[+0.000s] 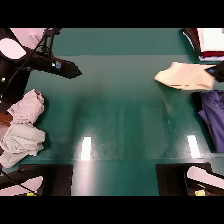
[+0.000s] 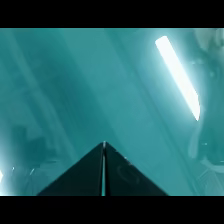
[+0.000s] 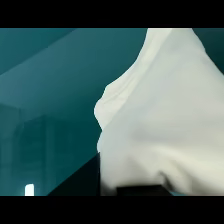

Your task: Fold the shirts.

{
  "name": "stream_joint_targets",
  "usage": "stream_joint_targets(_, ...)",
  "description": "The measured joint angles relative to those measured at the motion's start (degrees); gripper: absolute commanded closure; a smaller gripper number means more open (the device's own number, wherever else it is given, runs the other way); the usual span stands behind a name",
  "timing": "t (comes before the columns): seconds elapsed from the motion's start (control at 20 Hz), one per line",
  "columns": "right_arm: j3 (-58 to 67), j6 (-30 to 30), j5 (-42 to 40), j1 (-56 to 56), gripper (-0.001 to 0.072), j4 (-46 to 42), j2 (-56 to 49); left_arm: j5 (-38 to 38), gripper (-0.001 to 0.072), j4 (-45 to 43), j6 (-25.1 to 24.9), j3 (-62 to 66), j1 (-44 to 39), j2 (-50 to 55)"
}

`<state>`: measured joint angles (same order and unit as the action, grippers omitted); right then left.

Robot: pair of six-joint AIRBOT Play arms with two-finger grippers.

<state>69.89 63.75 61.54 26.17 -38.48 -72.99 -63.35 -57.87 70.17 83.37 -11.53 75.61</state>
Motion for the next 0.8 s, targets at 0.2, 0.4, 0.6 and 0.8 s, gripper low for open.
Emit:
stream_joint_targets(0.2, 2.1, -1.2, -1.3, 6.8, 0.0691, -0.4, 0.8, 1.9, 0.0682, 0.0, 0.3, -0.2, -1.7, 0.0)
stream_joint_targets(0.4, 9.5, -1.7, 0.3, 10.4, 0.0692, -0.5, 1.0, 2.5, 0.0683, 0.0, 0.4, -0.3, -2.2, 0.0)
stream_joint_targets(0.6, 16.0, -0.1, 4.5, 13.5, 0.0691, -0.8, 1.9, 2.7, 0.0683, -0.1, 0.4, -0.3, -2.3, 0.0)
stream_joint_targets(0.8, 18.1, 3.8, 9.4, 16.0, 0.0691, -6.7, 4.2, 2.7, 0.0682, -0.1, 0.4, -0.3, -2.3, 0.0)
